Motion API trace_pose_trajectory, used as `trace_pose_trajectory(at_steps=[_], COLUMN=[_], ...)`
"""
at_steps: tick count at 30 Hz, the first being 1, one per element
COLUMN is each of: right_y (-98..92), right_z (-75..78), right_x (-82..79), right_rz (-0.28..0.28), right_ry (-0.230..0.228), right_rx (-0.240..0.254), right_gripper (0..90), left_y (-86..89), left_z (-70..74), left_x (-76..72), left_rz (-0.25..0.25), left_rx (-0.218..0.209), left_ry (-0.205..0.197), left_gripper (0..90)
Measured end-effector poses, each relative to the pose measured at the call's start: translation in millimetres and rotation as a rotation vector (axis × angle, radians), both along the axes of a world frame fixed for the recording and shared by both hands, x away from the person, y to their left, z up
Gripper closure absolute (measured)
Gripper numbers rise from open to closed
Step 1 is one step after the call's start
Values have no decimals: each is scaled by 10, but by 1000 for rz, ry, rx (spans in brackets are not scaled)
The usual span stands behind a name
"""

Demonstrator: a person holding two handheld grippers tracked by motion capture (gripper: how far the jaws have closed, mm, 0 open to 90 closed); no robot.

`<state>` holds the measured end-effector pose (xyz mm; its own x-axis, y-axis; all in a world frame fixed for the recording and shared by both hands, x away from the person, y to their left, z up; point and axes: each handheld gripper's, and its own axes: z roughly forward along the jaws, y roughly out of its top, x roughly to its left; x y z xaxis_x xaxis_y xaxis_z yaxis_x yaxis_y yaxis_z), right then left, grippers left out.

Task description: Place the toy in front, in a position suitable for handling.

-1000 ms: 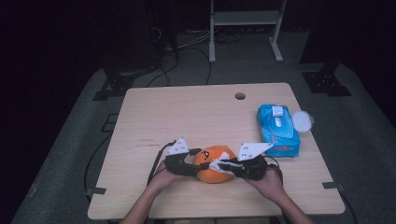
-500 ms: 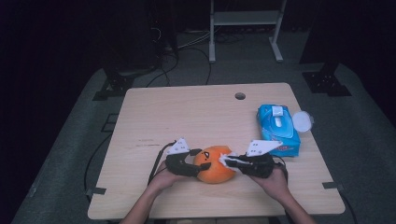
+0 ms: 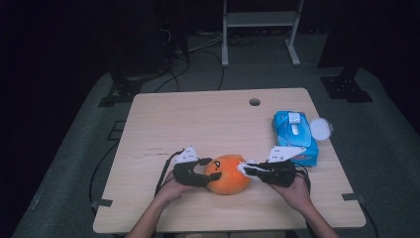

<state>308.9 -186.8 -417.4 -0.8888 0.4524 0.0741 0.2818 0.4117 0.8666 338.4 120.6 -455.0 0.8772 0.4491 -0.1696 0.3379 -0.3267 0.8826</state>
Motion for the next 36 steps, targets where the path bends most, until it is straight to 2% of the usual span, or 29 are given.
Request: trace_pose_trajectory(at_steps=[3,5,6,8,10,12,13,17,19,22,27,32,36], right_y=[136,155,135,91,81,109,124,61,-19,-135,-173,-11,122], right_z=[7,13,11,-6,-15,-21,-22,-20,-17,-42,-43,-9,-12], right_x=[-67,-74,-57,-25,-20,-27,-30,5,44,97,104,40,-21], right_rz=[47,47,43,33,23,28,31,22,-2,-33,-46,-11,-10], right_ry=[-19,-26,-17,4,13,15,18,27,27,50,52,23,-26], right_rx=[-9,-24,-19,-2,13,24,24,30,32,52,49,33,-17], right_gripper=[814,815,815,815,815,814,813,814,814,814,814,812,801], left_y=[1,8,10,18,6,-44,-58,-6,29,57,67,-1,-10], left_z=[-1,19,48,132,178,157,134,124,94,81,65,69,68], left_x=[2,0,-7,-31,-60,-94,-107,-65,-45,-27,-4,-12,-17], left_rz=[-1,-8,-9,-7,-39,-64,-69,-54,-46,-37,-30,-32,-30], left_rx=[-1,-5,-14,-9,-21,30,39,33,11,4,-2,3,9], left_ry=[5,6,5,-26,-38,-61,-70,-56,-35,-25,-15,-27,-33], left_gripper=[302,295,268,185,165,172,212,304,311,310,303,295,294])
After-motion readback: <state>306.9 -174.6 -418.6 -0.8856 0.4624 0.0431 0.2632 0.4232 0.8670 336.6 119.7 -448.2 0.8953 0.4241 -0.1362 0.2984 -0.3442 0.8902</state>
